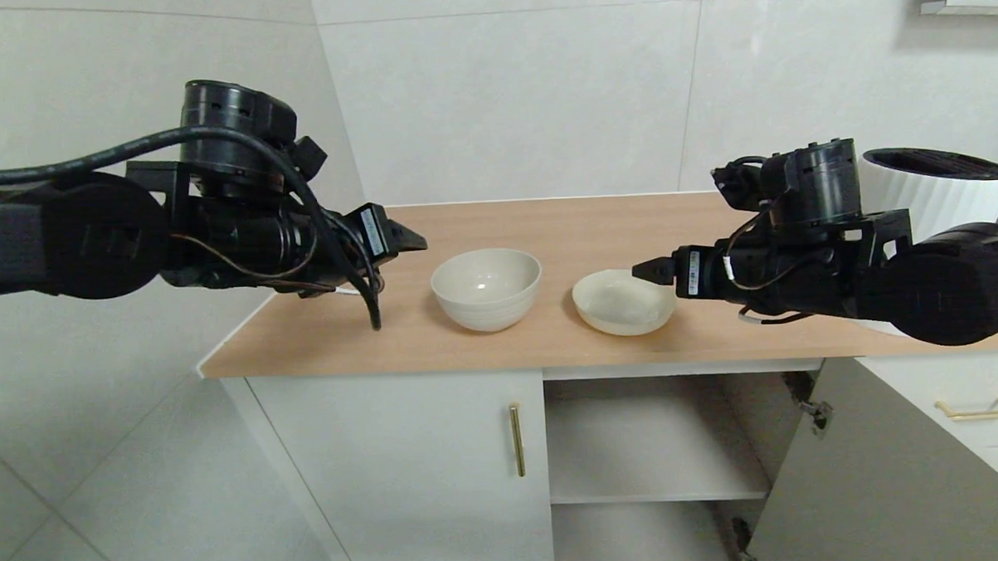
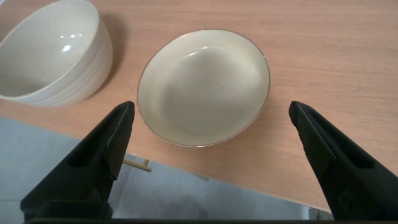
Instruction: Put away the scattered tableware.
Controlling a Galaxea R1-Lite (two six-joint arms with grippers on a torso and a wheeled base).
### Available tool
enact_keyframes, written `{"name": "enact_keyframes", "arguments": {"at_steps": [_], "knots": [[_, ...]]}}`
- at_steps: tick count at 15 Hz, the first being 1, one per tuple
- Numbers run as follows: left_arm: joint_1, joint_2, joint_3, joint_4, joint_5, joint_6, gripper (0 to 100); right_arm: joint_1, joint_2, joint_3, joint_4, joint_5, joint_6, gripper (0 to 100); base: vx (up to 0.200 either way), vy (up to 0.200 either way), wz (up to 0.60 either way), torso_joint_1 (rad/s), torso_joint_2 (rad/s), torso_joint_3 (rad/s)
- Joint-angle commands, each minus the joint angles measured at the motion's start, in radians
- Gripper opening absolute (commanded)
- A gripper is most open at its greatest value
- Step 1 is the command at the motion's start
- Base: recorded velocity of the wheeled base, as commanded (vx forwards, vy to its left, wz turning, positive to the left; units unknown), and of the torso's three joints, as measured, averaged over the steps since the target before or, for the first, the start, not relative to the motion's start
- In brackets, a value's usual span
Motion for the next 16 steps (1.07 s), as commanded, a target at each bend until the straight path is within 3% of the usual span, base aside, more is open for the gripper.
{"name": "enact_keyframes", "arguments": {"at_steps": [1, 3, 9, 14, 15, 16], "knots": [[-0.017, 0.06, 0.001, -0.06, 0.046, -0.001, 100, 0.0, 0.003, 0.0, -0.001, -0.001, 0.0, 100, 0.0, 0.0, 0.0, 0.0, 0.0, 0.0], [-0.034, 0.086, 0.003, -0.092, 0.114, -0.001, 100, 0.0, 0.004, -0.001, -0.001, -0.002, 0.002, 100, 0.0, 0.0, 0.0, 0.0, 0.0, 0.0], [-0.054, 0.169, 0.0, -0.094, 0.126, 0.019, 100, 0.0, 0.018, 0.0, -0.002, -0.033, 0.0, 100, 0.0, 0.0, 0.0, 0.0, 0.0, 0.0], [-0.054, 0.244, -0.032, -0.098, 0.16, 0.013, 100, 0.0, 0.015, 0.002, -0.013, -0.033, 0.0, 100, 0.0, 0.0, 0.0, 0.0, 0.0, 0.0], [-0.056, 0.247, -0.032, -0.101, 0.16, 0.013, 0, 0.0, 0.015, 0.002, -0.013, -0.033, 0.0, 100, 0.0, 0.0, 0.0, 0.0, 0.0, 0.0], [-0.056, 0.247, -0.032, -0.101, 0.16, 0.013, 0, 0.0, 0.017, 0.002, -0.013, -0.033, 0.002, 100, 0.0, 0.0, 0.0, 0.0, 0.0, 0.0]]}}
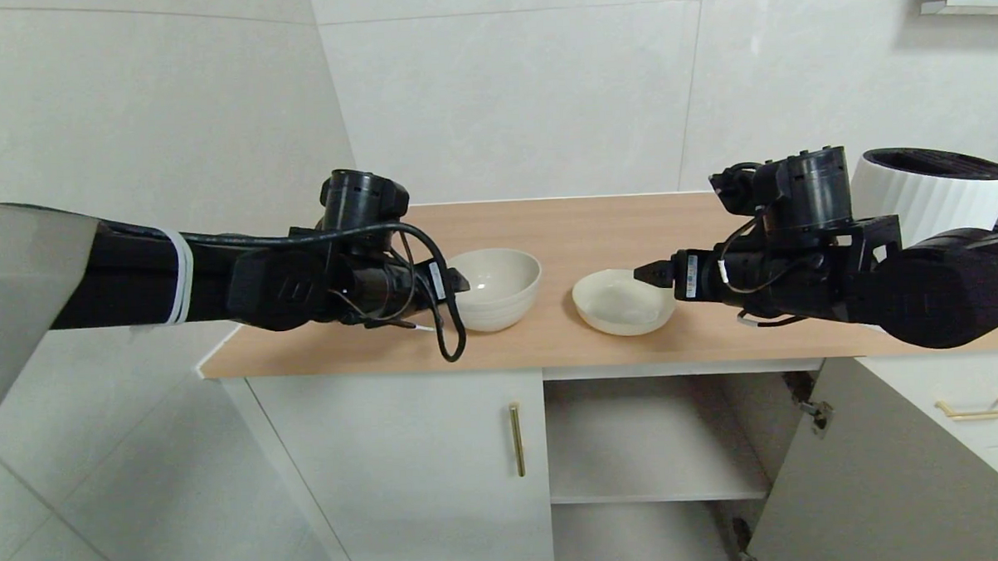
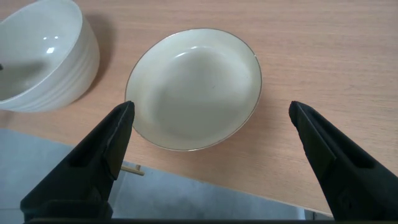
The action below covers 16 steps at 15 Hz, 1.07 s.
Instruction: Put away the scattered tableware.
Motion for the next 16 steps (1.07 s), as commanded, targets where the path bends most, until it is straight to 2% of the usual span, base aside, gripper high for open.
{"name": "enact_keyframes", "arguments": {"at_steps": [1, 4, 9, 11, 14, 16], "knots": [[0.0, 0.01, -0.002, -0.001, 0.001, 0.0, 0, 0.0, -0.002, 0.0, 0.0, 0.001, 0.001, 100, 0.0, 0.0, 0.0, 0.0, 0.0, 0.0], [-0.007, -0.02, 0.006, 0.001, 0.002, -0.002, 0, -0.001, -0.002, -0.001, 0.0, 0.001, 0.001, 100, 0.0, 0.0, 0.0, 0.0, 0.0, 0.0], [-0.016, -0.137, 0.081, 0.001, -0.004, 0.0, 0, -0.003, 0.005, -0.005, 0.002, -0.004, -0.002, 100, 0.0, 0.0, 0.0, 0.0, 0.0, 0.0], [-0.016, -0.155, 0.101, 0.001, -0.004, 0.001, 0, -0.003, 0.048, -0.015, 0.003, -0.038, -0.002, 100, 0.0, 0.0, 0.0, 0.0, 0.0, 0.0], [-0.02, -0.197, 0.127, 0.001, -0.007, 0.005, 0, -0.003, 0.18, -0.097, 0.006, -0.185, -0.004, 100, 0.0, 0.0, 0.0, 0.0, 0.0, 0.0], [-0.02, -0.206, 0.129, 0.001, -0.007, 0.005, 0, -0.003, 0.209, -0.112, 0.002, -0.202, -0.004, 100, 0.0, 0.0, 0.0, 0.0, 0.0, 0.0]]}}
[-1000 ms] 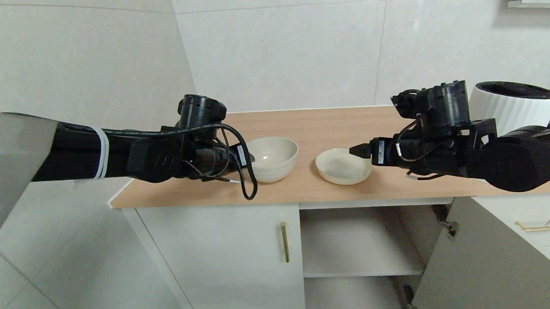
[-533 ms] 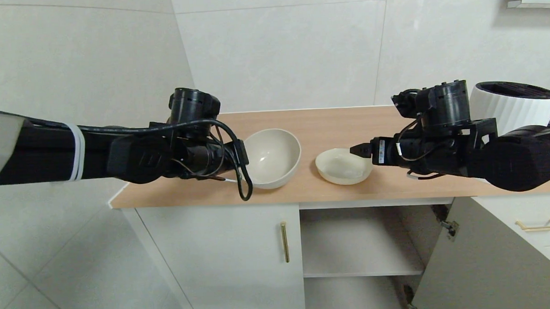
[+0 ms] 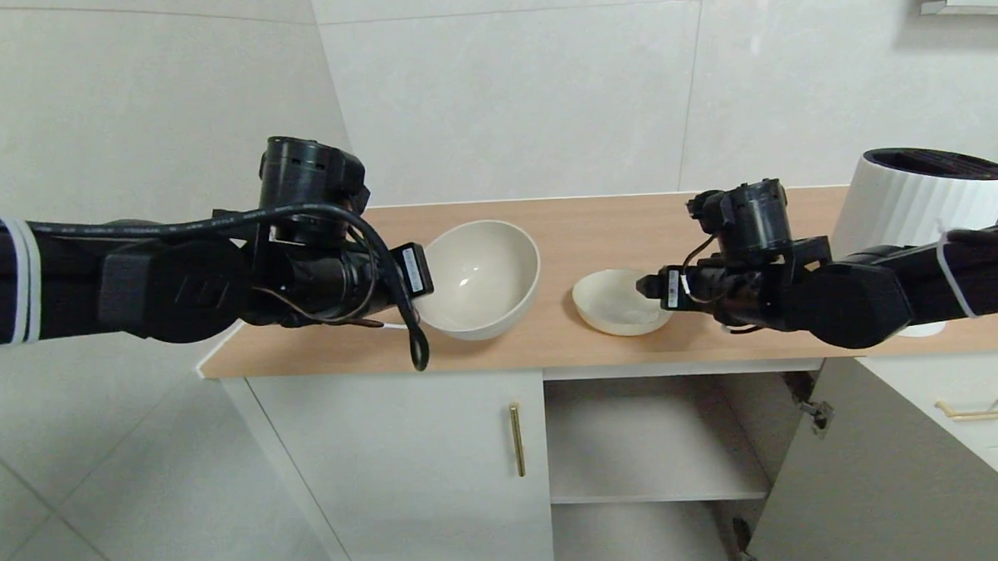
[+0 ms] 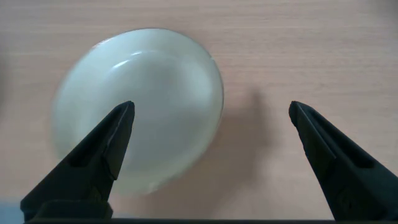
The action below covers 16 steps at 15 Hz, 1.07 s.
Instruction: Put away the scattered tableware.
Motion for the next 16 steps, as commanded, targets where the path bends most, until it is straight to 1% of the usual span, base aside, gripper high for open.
{"name": "enact_keyframes", "arguments": {"at_steps": [1, 5, 6, 12, 16], "knots": [[-0.001, -0.022, 0.004, 0.0, 0.0, 0.001, 0, 0.0, 0.063, -0.023, -0.002, -0.012, 0.001, 100, 0.0, 0.0, 0.0, 0.0, 0.0, 0.0], [-0.002, -0.022, 0.004, 0.0, 0.001, -0.001, 0, -0.01, 0.072, -0.033, -0.002, -0.02, 0.001, 100, 0.0, 0.0, 0.0, 0.0, 0.0, 0.0], [-0.002, -0.022, 0.005, 0.0, 0.001, -0.001, 0, -0.01, 0.074, -0.033, -0.002, -0.02, 0.0, 0, 0.0, 0.0, 0.0, 0.0, 0.0, 0.0], [-0.002, -0.022, 0.004, 0.0, 0.0, -0.001, 0, -0.01, 0.071, -0.031, -0.002, -0.014, 0.001, 0, 0.0, 0.0, 0.0, 0.0, 0.0, 0.0], [-0.002, -0.028, 0.01, 0.0, 0.003, -0.005, 0, -0.01, 0.008, -0.016, 0.005, -0.012, 0.021, 0, 0.0, 0.0, 0.0, 0.0, 0.0, 0.0]]}}
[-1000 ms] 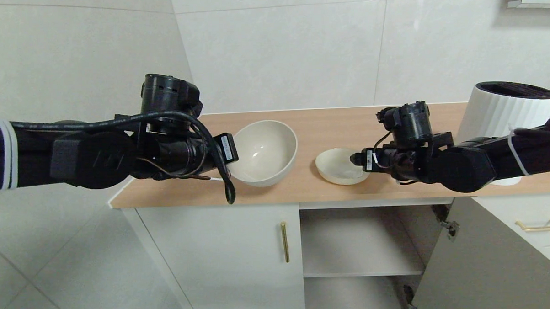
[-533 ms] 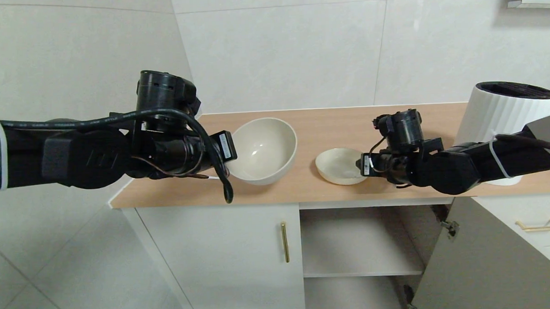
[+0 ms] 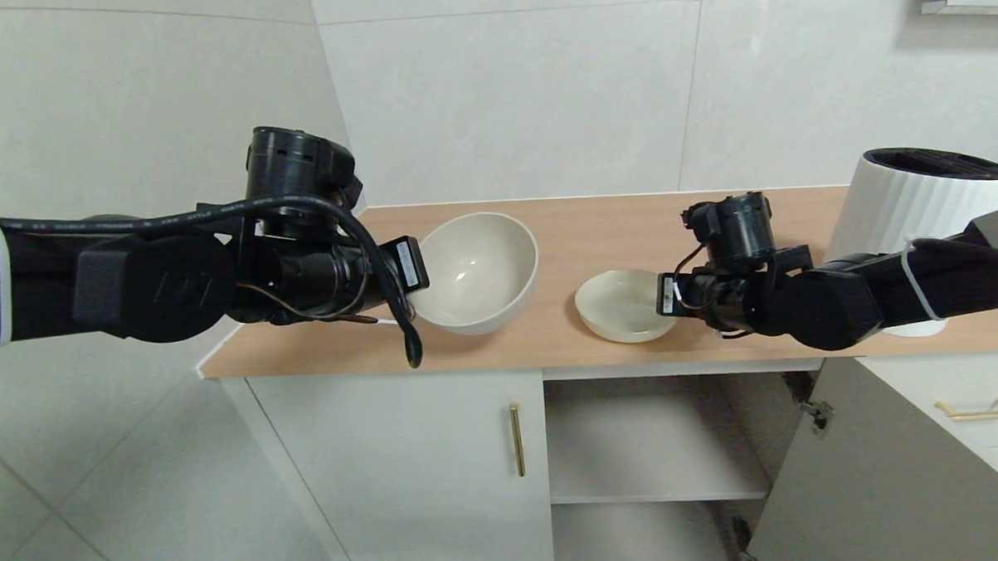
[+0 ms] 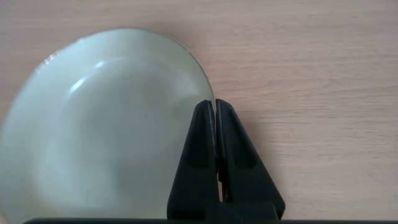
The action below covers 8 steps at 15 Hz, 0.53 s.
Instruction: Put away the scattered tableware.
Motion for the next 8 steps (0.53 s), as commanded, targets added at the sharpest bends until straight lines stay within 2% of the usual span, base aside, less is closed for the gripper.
{"name": "enact_keyframes", "arguments": {"at_steps": [1, 2, 5, 6, 8], "knots": [[0.0, -0.036, 0.033, 0.0, -0.002, -0.002, 0, 0.0, -0.078, 0.036, 0.0, 0.006, 0.006, 0, 0.0, 0.0, 0.0, 0.0, 0.0, 0.0], [0.0, -0.059, 0.058, -0.001, -0.006, 0.0, 0, 0.0, -0.116, 0.062, 0.0, 0.02, 0.006, 0, 0.0, 0.0, 0.0, 0.0, 0.0, 0.0], [0.0, -0.177, 0.136, 0.0, -0.006, 0.006, 0, 0.0, -0.307, 0.223, 0.003, 0.158, 0.012, 0, 0.0, 0.0, 0.0, 0.0, 0.0, 0.0], [0.0, -0.257, 0.217, 0.0, -0.019, 0.008, 0, 0.008, -0.411, 0.336, 0.027, 0.239, 0.01, 0, 0.0, 0.0, 0.0, 0.0, 0.0, 0.0], [0.0, -0.311, 0.276, 0.0, -0.052, 0.006, 0, 0.011, -0.465, 0.387, 0.07, 0.293, 0.01, 0, 0.0, 0.0, 0.0, 0.0, 0.0, 0.0]]}}
